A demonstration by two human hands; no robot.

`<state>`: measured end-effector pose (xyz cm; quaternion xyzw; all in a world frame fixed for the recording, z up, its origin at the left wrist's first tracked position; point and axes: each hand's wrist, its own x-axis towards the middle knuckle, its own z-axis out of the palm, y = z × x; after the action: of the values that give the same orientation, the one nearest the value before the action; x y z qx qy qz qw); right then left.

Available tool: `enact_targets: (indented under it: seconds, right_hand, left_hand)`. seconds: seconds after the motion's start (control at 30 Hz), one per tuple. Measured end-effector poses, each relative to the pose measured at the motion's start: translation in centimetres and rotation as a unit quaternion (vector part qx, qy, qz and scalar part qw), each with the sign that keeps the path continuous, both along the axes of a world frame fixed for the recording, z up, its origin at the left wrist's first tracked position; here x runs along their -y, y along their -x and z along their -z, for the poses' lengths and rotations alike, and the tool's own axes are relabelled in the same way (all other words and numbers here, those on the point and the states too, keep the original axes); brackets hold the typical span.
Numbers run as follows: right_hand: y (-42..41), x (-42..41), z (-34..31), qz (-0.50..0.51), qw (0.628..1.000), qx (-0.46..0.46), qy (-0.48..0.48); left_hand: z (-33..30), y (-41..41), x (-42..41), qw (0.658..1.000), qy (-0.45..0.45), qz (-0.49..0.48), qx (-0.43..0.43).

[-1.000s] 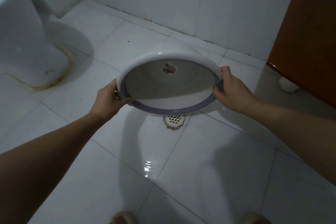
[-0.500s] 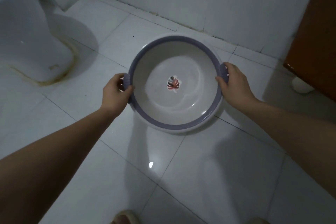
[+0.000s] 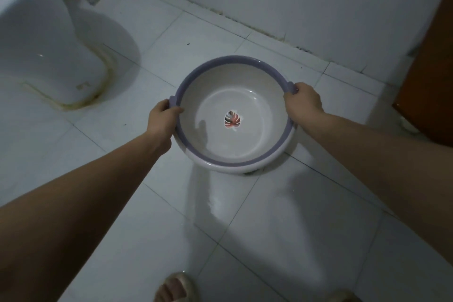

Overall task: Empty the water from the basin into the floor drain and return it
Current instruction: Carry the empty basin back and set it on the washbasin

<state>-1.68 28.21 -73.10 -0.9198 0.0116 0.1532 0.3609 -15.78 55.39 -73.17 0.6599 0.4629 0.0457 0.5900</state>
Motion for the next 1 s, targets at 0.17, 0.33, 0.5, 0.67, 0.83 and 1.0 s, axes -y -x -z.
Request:
enact_targets:
  seconds: [0.17, 0.33, 0.5, 0.67, 0.83, 1.0]
  right_hand:
    - [1.7, -0.9, -5.2, 0.02, 0.999, -0.04, -0.009]
    - [3.2, -1.5, -11.3, 0.057, 0.996, -0.066, -0.022]
    - [4.7, -2.5, -19.4, 0.076, 0.992, -0.092, -0.027]
    - [6.3, -3.3, -27.1, 0.105, 0.989, -0.103, -0.028]
    - [7.1, -4.1, -36.3, 0.122, 0.986, -0.11, -0.033]
    - [9.1, -4.8, -48.6, 0.124, 0.981, -0.134, -0.069]
  left_hand:
    - [-5.4, 0.9, -0.5, 0.999, 0.022, -0.015, -0.023]
    - [-11.7, 2.0, -1.1, 0.997, 0.064, -0.017, -0.036]
    - [-19.3, 3.4, -1.9, 0.995, 0.089, -0.019, -0.048]
    - [-27.3, 4.3, -2.5, 0.993, 0.085, -0.031, -0.071]
    - [-36.9, 5.0, -3.6, 0.995, 0.081, -0.025, -0.057]
    - [-48.7, 7.4, -3.5, 0.994, 0.094, -0.008, -0.047]
